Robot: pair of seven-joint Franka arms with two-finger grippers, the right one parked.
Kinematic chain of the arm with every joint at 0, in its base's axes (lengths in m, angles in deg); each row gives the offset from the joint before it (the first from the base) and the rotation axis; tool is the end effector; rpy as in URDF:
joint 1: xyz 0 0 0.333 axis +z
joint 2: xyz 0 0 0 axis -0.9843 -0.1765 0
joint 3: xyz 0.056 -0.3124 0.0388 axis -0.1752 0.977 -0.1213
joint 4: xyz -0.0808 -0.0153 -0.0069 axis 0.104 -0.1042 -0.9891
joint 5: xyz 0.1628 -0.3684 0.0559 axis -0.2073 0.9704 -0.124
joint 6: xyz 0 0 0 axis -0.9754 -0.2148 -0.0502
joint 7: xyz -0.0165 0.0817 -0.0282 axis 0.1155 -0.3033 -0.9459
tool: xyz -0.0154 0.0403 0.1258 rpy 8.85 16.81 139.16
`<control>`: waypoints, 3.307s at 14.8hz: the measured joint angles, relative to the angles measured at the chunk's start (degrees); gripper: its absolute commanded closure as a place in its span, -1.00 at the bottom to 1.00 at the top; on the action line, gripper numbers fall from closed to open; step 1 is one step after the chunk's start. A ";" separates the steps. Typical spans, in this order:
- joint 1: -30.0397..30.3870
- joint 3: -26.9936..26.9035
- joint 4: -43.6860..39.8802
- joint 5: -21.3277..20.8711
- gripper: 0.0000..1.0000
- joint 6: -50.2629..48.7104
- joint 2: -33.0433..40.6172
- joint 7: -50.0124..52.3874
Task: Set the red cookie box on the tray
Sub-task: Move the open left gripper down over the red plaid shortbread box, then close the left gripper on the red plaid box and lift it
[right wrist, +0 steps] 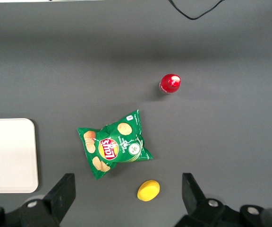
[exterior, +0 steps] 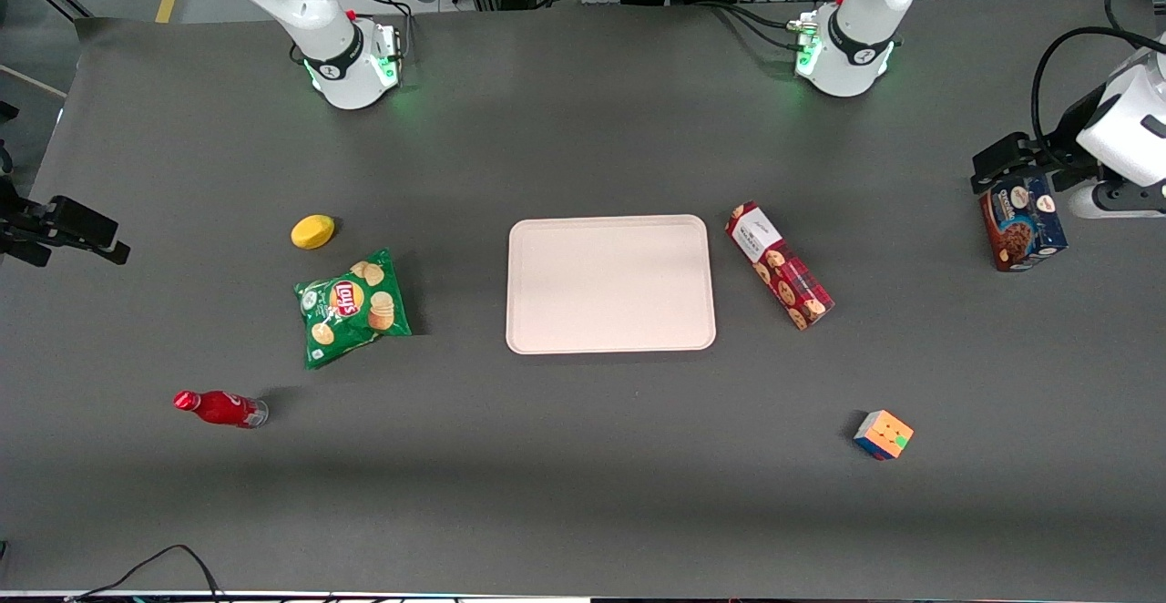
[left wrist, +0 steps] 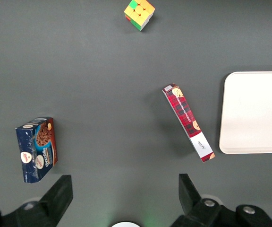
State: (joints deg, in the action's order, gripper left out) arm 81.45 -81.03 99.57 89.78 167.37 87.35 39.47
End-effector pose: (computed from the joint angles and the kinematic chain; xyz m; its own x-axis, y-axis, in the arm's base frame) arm 0.5374 -0.0285 0.5775 0.9968 0.0183 -0.0781 0.0195 -0.9997 0.0153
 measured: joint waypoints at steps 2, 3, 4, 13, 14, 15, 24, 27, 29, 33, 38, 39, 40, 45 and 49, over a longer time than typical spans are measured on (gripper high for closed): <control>-0.17 0.10 0.00 0.04 -1.00 -0.20 -0.01 0.48; -0.28 0.16 0.00 0.07 -1.00 -0.37 -0.02 0.86; -0.33 0.43 0.02 0.13 -1.00 -0.62 -0.09 1.80; -0.80 7.16 6.03 5.05 -1.00 2.75 -0.79 28.29; -0.81 7.98 7.88 5.12 -1.00 4.50 -0.52 30.42; -0.84 8.70 10.16 5.12 -1.00 6.61 -0.01 31.90; -1.22 14.56 36.39 6.08 -1.00 32.44 6.43 40.51; -1.26 14.98 45.26 6.22 -1.00 44.38 5.71 40.69; -1.27 15.04 47.30 6.30 -1.00 47.01 4.30 40.77; -1.36 17.45 47.40 6.34 -1.00 50.97 0.10 43.91; -1.50 18.11 47.25 6.34 -1.00 57.55 -4.71 44.61; -1.50 18.11 47.19 6.34 -1.00 58.75 -5.74 44.61; -1.51 18.13 47.10 6.33 -1.00 59.74 -6.77 44.62; -1.52 18.17 44.85 6.25 -1.00 62.91 -12.34 44.61; -1.52 18.16 44.08 6.17 -1.00 65.75 -15.87 44.61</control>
State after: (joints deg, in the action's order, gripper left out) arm 79.93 -62.88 143.66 95.95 233.12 71.48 84.09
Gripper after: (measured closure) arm 0.000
